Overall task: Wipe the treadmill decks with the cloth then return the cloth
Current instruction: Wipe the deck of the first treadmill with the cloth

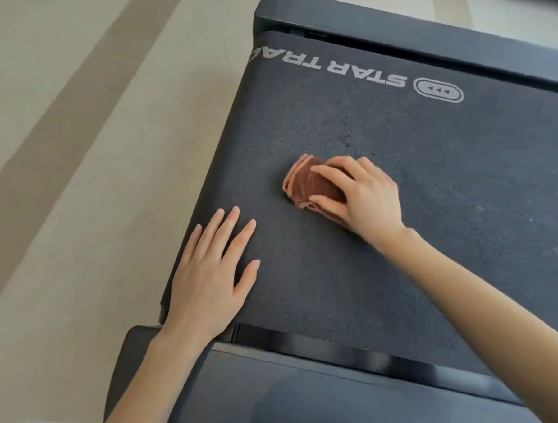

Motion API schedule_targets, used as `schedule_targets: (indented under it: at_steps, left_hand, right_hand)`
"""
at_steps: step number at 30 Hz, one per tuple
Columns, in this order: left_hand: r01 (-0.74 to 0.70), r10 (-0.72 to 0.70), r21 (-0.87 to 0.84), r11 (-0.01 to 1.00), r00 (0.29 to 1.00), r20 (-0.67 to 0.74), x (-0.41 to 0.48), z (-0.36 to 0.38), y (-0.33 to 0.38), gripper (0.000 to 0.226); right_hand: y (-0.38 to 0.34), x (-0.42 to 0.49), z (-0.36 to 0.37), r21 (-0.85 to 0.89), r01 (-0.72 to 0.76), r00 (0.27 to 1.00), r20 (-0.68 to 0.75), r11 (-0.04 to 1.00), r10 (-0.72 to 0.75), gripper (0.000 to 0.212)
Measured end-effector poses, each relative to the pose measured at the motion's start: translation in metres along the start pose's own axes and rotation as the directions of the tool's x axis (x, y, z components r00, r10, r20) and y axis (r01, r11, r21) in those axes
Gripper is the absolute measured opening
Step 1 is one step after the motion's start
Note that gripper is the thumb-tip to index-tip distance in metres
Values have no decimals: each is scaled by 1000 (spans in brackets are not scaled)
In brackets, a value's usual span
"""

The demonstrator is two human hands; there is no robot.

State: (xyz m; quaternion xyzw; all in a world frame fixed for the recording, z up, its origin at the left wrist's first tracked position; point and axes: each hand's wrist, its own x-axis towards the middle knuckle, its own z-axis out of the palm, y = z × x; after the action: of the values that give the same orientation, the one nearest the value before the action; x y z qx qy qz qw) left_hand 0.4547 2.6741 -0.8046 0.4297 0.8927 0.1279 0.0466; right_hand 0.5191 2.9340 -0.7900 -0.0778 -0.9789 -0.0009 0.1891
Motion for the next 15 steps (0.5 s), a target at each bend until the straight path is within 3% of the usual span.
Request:
schedule_targets:
  at_steps: [4, 6, 10, 15]
  left_hand:
    - [47, -48, -49, 998, 999, -1, -23, -6, -16, 57]
    - [91, -91, -101, 991, 996, -4, -39, -11, -25, 57]
    - [164, -167, -138, 977, 986, -10, -67, -16, -33, 56]
    - [200, -203, -146, 969, 979, -1, -75, -17, -35, 56]
  right_hand:
    - [-7, 48, 23, -68, -274, 962, -8, 959, 274, 44]
    - [-26, 40, 23, -42, -281, 960, -34, 959, 279, 44]
    - [-79, -16, 2, 90, -24, 998, -56, 996, 30, 41]
    - [-115, -65, -16, 227, 229, 971, 13, 947, -238, 41]
